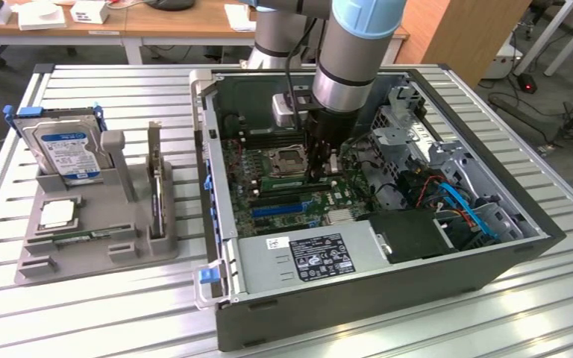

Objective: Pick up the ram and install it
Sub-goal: 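Insert the ram into the slot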

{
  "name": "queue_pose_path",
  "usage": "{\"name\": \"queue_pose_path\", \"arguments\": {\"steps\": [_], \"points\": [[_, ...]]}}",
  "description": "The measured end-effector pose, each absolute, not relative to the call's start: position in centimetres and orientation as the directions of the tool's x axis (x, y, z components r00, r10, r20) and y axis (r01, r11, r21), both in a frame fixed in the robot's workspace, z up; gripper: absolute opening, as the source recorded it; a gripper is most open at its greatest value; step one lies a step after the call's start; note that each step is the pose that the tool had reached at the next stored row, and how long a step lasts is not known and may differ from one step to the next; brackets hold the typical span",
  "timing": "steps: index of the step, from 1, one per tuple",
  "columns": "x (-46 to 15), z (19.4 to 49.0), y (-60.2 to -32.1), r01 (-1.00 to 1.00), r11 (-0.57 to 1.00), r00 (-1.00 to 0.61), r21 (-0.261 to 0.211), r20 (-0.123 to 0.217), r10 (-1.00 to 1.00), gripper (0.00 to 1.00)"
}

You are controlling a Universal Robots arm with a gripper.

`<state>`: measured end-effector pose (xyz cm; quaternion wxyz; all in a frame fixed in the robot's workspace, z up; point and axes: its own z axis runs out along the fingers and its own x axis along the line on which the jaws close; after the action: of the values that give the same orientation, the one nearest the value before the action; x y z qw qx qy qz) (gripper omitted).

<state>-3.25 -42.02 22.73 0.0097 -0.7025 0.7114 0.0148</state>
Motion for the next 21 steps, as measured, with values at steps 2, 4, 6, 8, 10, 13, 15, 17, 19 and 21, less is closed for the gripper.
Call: {"name": "queue_pose_path", "arguments": {"steps": [2, 4, 6, 8, 10, 13, 15, 17, 19, 21], "points": [[-3.25, 22.73, -42.02, -1.000, 0.012, -0.013, 0.007, -0.035, -0.999, 0.11], [-3.25, 22.73, -42.02, -1.000, 0.012, -0.012, 0.007, -0.035, -0.999, 0.11], [-3.25, 22.73, -42.02, -1.000, 0.008, -0.009, 0.007, -0.035, -0.999, 0.11], [-3.25, 22.73, -42.02, -1.000, 0.003, -0.004, 0.007, -0.035, -0.999, 0.11], [-3.25, 22.73, -42.02, -1.000, -0.001, 0.000, 0.007, -0.035, -0.999, 0.11], [-3.25, 22.73, -42.02, -1.000, -0.001, 0.001, 0.007, -0.035, -0.999, 0.11], [-3.24, 22.73, -41.99, -1.000, -0.002, 0.001, 0.007, -0.035, -0.999, 0.11], [-3.24, 22.73, -41.95, -1.000, -0.002, 0.001, 0.007, -0.035, -0.999, 0.11], [-3.25, 22.73, -41.95, -1.000, -0.002, 0.001, 0.007, -0.035, -0.999, 0.11], [-3.25, 22.73, -41.95, -1.000, -0.002, 0.001, 0.007, -0.035, -0.999, 0.11]]}}
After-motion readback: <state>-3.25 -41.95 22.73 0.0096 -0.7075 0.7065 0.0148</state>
